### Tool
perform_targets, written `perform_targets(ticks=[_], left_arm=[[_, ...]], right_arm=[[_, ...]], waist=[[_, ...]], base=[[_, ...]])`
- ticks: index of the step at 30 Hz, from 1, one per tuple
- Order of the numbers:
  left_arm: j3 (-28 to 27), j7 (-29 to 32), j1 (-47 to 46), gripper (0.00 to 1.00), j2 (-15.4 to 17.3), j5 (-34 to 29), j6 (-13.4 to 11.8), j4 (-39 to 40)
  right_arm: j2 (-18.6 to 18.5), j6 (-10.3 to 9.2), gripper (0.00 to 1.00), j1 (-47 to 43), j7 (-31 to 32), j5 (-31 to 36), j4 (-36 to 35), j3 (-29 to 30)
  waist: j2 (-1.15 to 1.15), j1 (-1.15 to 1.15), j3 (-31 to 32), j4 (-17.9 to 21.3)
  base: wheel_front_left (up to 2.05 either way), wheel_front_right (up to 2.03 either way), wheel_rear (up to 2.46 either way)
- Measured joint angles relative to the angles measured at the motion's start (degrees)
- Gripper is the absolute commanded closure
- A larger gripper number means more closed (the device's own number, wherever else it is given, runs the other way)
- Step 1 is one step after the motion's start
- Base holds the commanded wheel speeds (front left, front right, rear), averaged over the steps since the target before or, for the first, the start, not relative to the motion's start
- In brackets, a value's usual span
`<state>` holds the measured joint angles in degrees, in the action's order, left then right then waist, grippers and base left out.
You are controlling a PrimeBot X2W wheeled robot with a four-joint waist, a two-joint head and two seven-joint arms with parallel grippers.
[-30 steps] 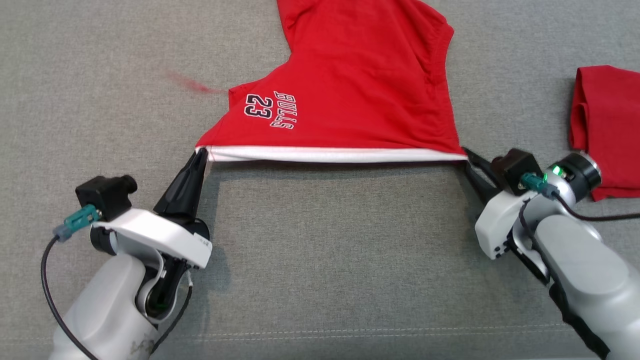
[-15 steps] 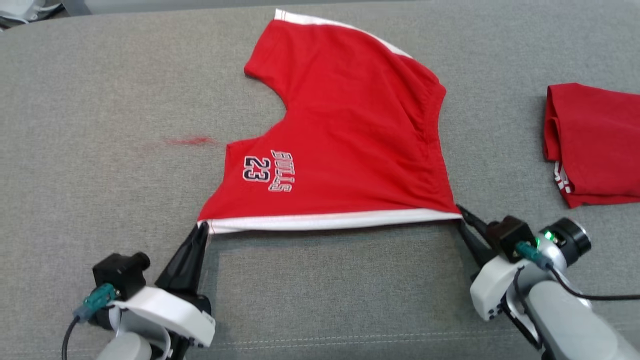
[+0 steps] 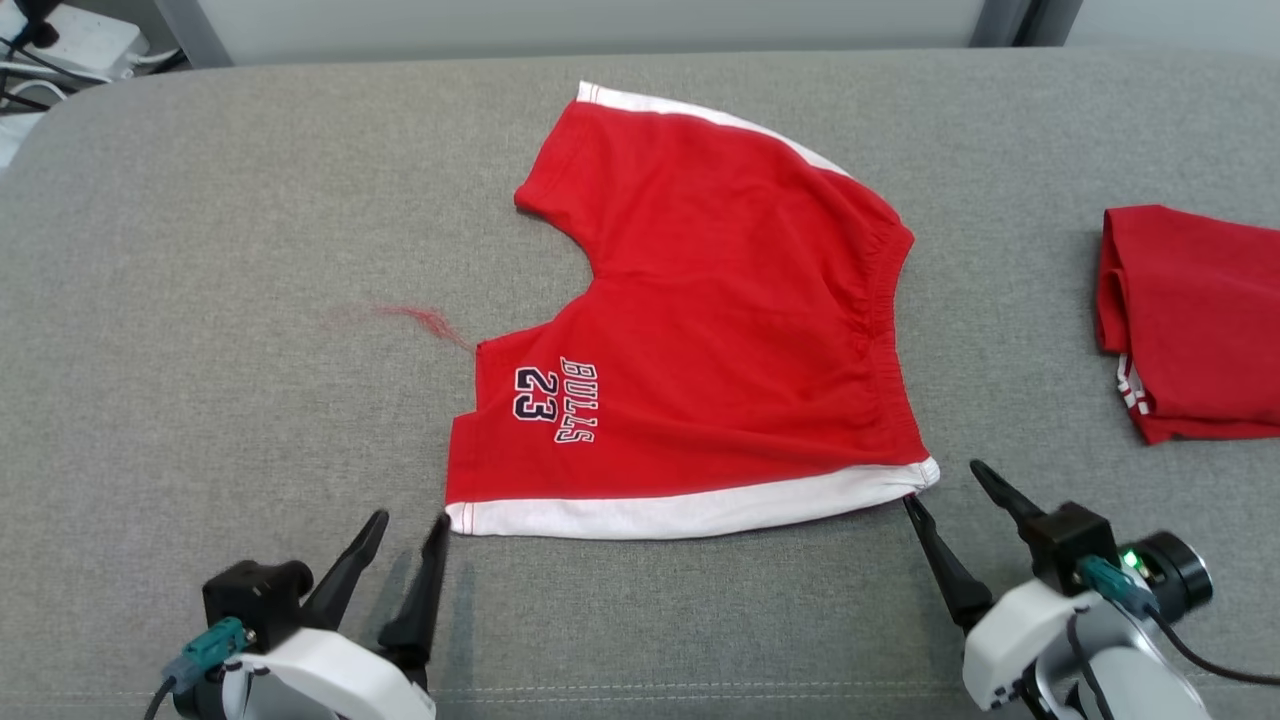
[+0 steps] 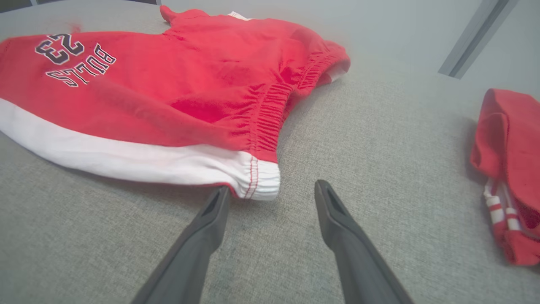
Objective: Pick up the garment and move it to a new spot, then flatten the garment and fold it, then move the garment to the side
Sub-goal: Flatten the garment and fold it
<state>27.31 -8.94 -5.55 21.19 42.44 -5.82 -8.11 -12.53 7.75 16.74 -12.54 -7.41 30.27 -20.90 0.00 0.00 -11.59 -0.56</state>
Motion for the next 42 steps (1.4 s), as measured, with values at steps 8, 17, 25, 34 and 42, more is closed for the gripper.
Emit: perform_targets(ticks=[8,17,25,34,42], left_arm=[[-0.21,-1.60,2.18,0.00,1.72,-3.15,-4.37,0.94],[-2.16,-4.81,1.59,0.00,1.04,-7.14,-6.43,4.58],[-7.61,-5.31,1.20,0.00,-0.01,-9.70,-6.84,1.65],[-11.01,-5.47,9.40,0.00,-0.29,-13.82,-6.83,2.72],[-11.28,-5.47,11.74,0.00,-0.58,-15.44,-6.79,3.69]], right_arm=[[1.96,-0.01,0.00,-8.45,0.24,-3.97,-7.54,6.05],[4.78,-0.04,0.00,-11.70,-0.12,-7.02,-16.89,12.04],[7.03,-0.09,0.00,-16.40,0.26,-7.03,-20.33,15.88],[8.45,-0.10,0.00,-22.50,2.25,-6.86,-22.92,17.98],[8.98,-0.10,0.00,-25.87,3.80,-6.70,-24.74,18.09]], waist=[[0.00,0.00,3.10,-0.20],[0.00,0.00,6.65,0.15],[0.00,0.00,10.85,0.35],[0.00,0.00,12.97,0.20],[0.00,0.00,13.97,-0.26]], base=[[0.00,0.00,0.00],[0.00,0.00,0.00],[0.00,0.00,0.00],[0.00,0.00,0.00],[0.00,0.00,0.00]])
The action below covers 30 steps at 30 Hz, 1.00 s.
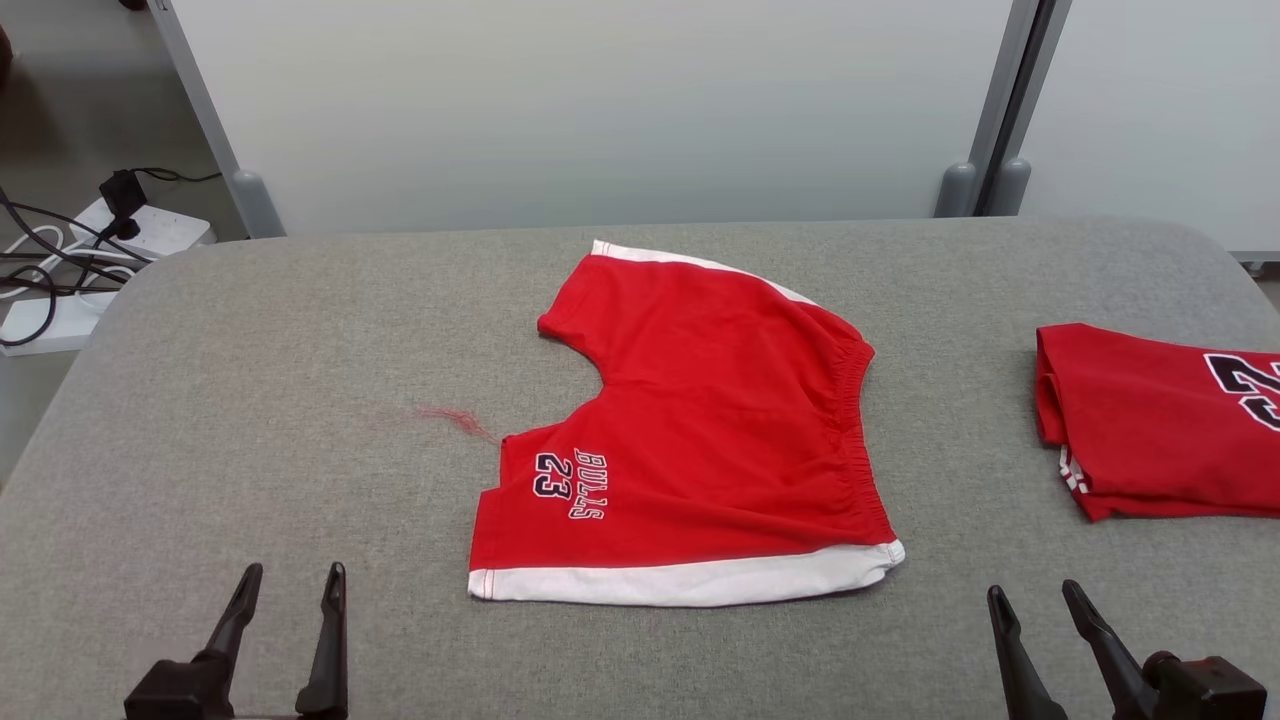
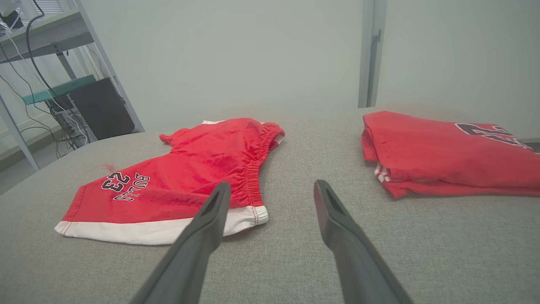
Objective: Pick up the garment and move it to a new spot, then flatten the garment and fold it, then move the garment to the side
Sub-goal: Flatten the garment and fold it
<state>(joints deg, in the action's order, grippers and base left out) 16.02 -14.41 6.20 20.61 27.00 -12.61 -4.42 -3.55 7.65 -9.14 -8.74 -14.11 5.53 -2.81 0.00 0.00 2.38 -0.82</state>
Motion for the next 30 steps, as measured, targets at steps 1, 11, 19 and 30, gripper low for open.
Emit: perform_targets(ticks=[1,11,19,30], left_arm=[[0.09,0.00,0.29,0.00,-0.01,-0.26,0.00,0.00],[1.57,0.30,0.63,0.00,0.54,-0.78,1.04,-0.38],[1.32,0.79,0.34,0.00,2.21,-1.67,1.53,-0.22],[-0.88,0.75,-0.79,0.00,1.51,0.83,1.44,-1.02]], right_arm=[[0.09,0.00,0.00,-0.12,0.01,0.00,-0.19,-0.07],[0.47,0.00,0.00,-0.69,0.26,0.00,-1.08,-0.38],[0.77,0.00,0.00,-0.69,0.25,0.44,-1.71,-0.64],[0.98,0.00,0.00,-0.70,0.25,0.44,-2.56,-0.18]], waist=[[0.00,0.00,0.05,0.03],[0.00,0.00,0.25,0.15],[0.00,0.00,0.53,-0.13],[0.00,0.00,0.88,-0.61]], base=[[0.00,0.00,0.00],[0.00,0.00,0.00],[0.00,0.00,0.00],[0.00,0.00,0.00]])
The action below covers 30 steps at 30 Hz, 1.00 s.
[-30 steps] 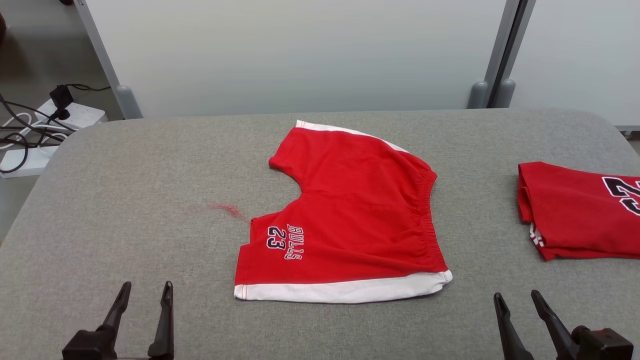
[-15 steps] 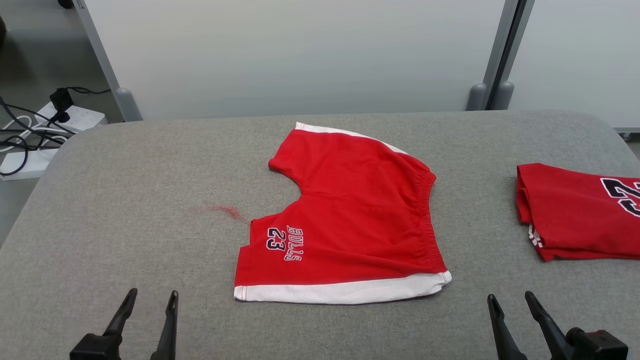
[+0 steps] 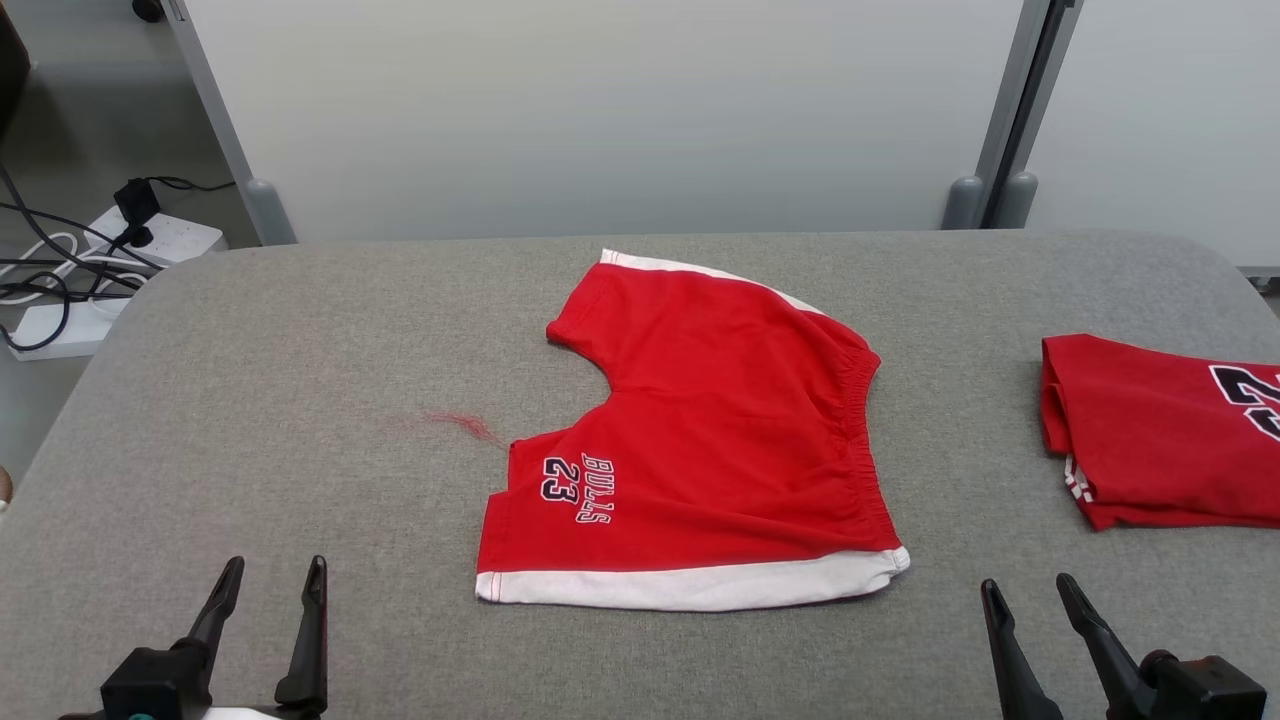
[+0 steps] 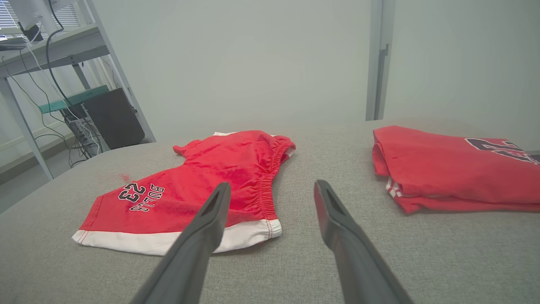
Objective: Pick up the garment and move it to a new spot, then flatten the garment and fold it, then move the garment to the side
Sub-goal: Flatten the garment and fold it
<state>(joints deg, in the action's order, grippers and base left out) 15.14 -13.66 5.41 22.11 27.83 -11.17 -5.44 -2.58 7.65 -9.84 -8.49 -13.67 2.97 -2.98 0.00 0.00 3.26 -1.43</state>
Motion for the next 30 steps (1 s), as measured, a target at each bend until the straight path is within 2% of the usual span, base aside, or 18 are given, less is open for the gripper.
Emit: perform_targets(ticks=[6,22,27,30], left_arm=[[-0.14,-0.24,0.01,0.00,-1.09,0.02,-0.01,-0.33],[1.08,-0.40,-0.17,0.00,-1.31,-0.01,0.11,-0.64],[3.69,1.26,-2.99,0.00,-1.89,-0.11,1.52,-1.58],[5.91,3.28,-4.72,0.00,-3.07,0.02,3.64,-3.83]], right_arm=[[0.01,0.00,0.00,-0.01,0.20,0.00,-0.01,0.07],[-0.09,0.00,0.00,0.03,0.41,0.01,-0.15,0.16],[-1.26,0.00,0.00,0.87,0.75,0.02,-0.05,0.25],[-2.46,0.00,0.00,2.72,1.62,-0.01,1.22,0.11]], waist=[[0.00,0.00,-0.07,-0.09],[0.00,0.00,-0.33,-0.41],[0.00,0.00,-0.97,-0.46],[0.00,0.00,-1.65,-0.36]], base=[[0.00,0.00,0.00],[0.00,0.00,0.00],[0.00,0.00,0.00],[0.00,0.00,0.00]])
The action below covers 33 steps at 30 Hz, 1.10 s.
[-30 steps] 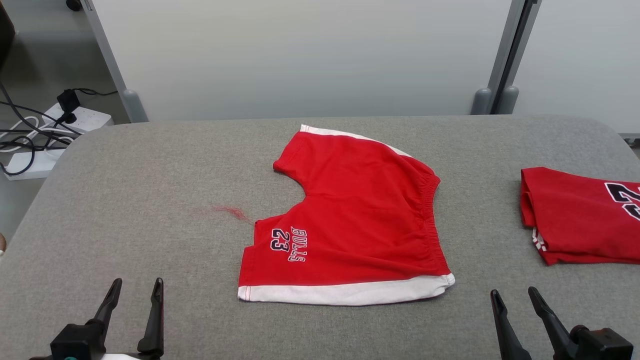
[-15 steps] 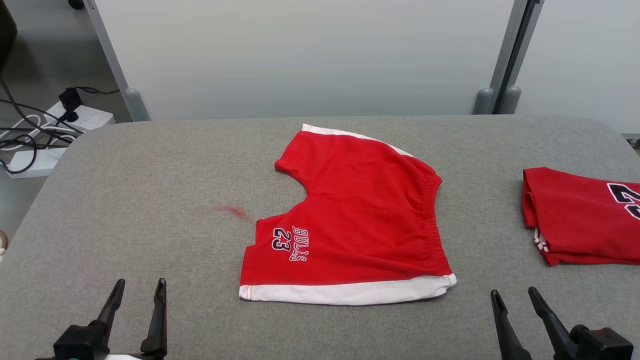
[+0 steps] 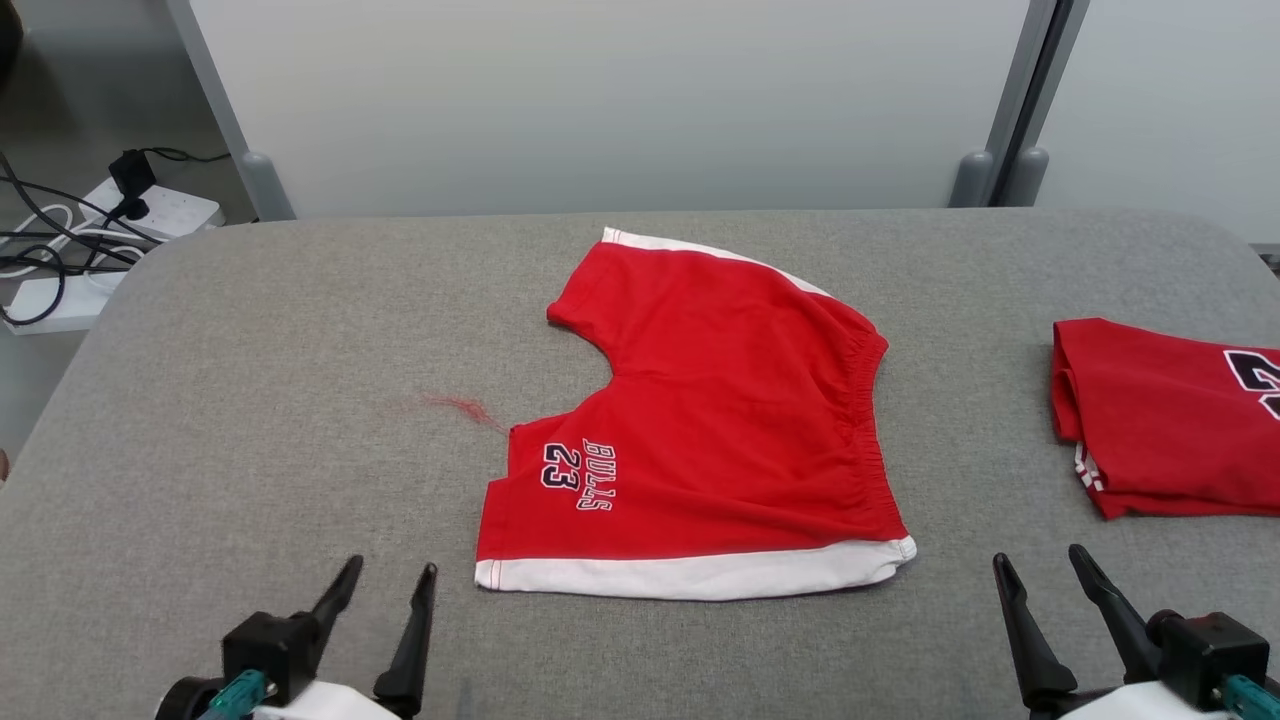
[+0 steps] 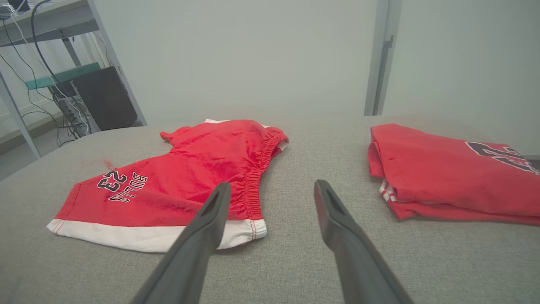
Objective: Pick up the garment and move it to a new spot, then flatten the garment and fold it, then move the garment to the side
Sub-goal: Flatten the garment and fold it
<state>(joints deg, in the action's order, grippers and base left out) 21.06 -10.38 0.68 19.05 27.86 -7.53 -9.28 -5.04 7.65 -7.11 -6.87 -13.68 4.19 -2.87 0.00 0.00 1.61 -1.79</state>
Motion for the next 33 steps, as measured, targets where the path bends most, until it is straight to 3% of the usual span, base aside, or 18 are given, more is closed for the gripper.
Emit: perform_targets(ticks=[6,14,29,30,31,32,33], left_arm=[[3.50,3.86,-3.09,0.00,-1.91,1.58,4.31,-6.62],[5.22,5.87,-9.31,0.00,-4.08,3.50,7.57,-15.46],[7.09,7.76,-19.52,0.00,-7.35,5.71,12.51,-27.93],[7.36,8.73,-20.05,0.12,-7.39,6.25,12.60,-28.50],[7.42,8.89,-20.43,0.36,-7.37,6.64,12.73,-28.66],[7.45,8.82,-20.91,0.61,-7.38,6.75,13.10,-28.91],[7.51,9.03,-21.38,0.98,-7.40,7.04,13.27,-29.36]], right_arm=[[-4.13,0.00,0.00,4.60,1.87,-0.34,6.25,-3.45],[-7.81,0.01,0.00,14.00,2.32,-3.21,16.38,-12.60],[-8.09,0.01,0.00,27.34,-0.79,-7.78,31.67,-23.77],[-8.04,0.01,0.00,27.86,-0.81,-8.05,32.31,-24.36],[-8.01,0.01,0.00,28.33,-0.90,-8.39,32.92,-24.88],[-8.01,0.01,0.07,28.95,-0.90,-8.93,33.79,-25.72],[-7.99,0.01,0.46,29.36,-1.12,-9.35,34.10,-26.21]], waist=[[0.00,0.00,-1.92,0.55],[0.00,0.00,-6.44,0.70],[0.00,0.00,-12.38,0.91],[0.00,0.00,-12.56,0.98],[0.00,0.00,-12.72,1.04],[0.00,0.00,-12.87,1.10],[0.00,0.00,-12.98,1.19]], base=[[0.00,0.00,0.00],[0.00,0.00,0.00],[0.00,0.00,0.00],[0.00,0.00,0.00],[0.00,0.00,0.00],[0.00,0.00,0.00],[0.00,0.00,0.00]])
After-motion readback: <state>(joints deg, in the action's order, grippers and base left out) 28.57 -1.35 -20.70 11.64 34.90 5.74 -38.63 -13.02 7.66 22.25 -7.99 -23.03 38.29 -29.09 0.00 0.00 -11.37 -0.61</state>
